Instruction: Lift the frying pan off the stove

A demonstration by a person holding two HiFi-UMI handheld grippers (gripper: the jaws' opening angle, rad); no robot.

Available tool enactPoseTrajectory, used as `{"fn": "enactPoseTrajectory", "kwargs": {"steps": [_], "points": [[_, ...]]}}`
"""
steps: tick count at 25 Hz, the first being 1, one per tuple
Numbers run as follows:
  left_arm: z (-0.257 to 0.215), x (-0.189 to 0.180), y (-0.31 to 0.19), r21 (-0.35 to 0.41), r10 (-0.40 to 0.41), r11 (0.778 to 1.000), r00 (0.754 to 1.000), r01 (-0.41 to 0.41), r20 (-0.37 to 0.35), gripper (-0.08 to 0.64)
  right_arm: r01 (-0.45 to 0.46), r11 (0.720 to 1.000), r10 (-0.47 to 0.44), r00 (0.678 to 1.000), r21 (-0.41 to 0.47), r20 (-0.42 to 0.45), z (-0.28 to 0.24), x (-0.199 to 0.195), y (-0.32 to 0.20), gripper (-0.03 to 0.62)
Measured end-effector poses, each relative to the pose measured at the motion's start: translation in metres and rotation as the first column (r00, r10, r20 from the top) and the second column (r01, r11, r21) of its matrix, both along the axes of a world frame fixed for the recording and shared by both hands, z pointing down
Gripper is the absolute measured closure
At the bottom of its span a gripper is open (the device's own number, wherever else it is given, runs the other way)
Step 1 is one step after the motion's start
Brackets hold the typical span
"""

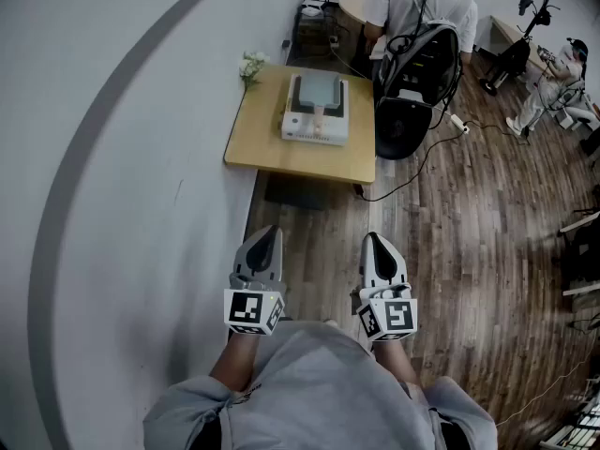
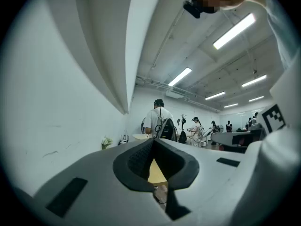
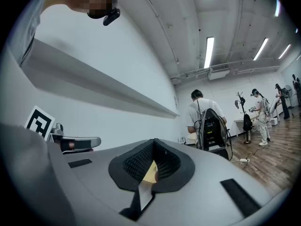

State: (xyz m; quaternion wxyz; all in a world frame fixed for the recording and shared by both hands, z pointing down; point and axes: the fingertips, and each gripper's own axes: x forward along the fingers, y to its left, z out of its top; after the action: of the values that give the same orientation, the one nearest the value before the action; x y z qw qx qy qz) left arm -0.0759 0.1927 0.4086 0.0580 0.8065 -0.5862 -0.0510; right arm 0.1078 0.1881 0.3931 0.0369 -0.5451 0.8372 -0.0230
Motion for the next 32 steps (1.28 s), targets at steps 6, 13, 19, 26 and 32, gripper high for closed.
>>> {"fn": "enactPoseTrajectory", "kwargs": {"steps": [6,13,19,26,32], "points": [[0.004,-0.015,-0.006,0.006,0.008,1.000,1.000,-0.008,-0.007,0.558,-0.011,1.000,0.011,1.000,0.004,-0.008,0.004,-0.015,-0.006,0.598],[0.005,-0.029,-0.012,0.004,0.040,0.999,0.999,-0.040,-0.013,0.558,-0.020,0.999,0.020,1.000,0.033,0.005,-0.002,-0.037,-0.012,0.598],[0.014,-0.045,-0.018,-0.025,0.077,0.997,0.997,-0.077,-0.005,0.558,-0.061,0.998,0.061,0.998,0.024,0.022,0.005,-0.055,-0.015,0.598],[0.021,-0.043,-0.047,-0.053,0.106,0.993,0.994,-0.106,0.003,0.558,-0.078,0.997,0.078,0.996,0.000,0.034,0.013,-0.058,-0.046,0.597],[0.023,-0.035,-0.092,-0.052,0.081,0.995,0.997,-0.081,0.013,0.558,-0.043,0.999,0.043,0.999,0.011,0.028,0.016,-0.052,-0.095,0.597]]}}
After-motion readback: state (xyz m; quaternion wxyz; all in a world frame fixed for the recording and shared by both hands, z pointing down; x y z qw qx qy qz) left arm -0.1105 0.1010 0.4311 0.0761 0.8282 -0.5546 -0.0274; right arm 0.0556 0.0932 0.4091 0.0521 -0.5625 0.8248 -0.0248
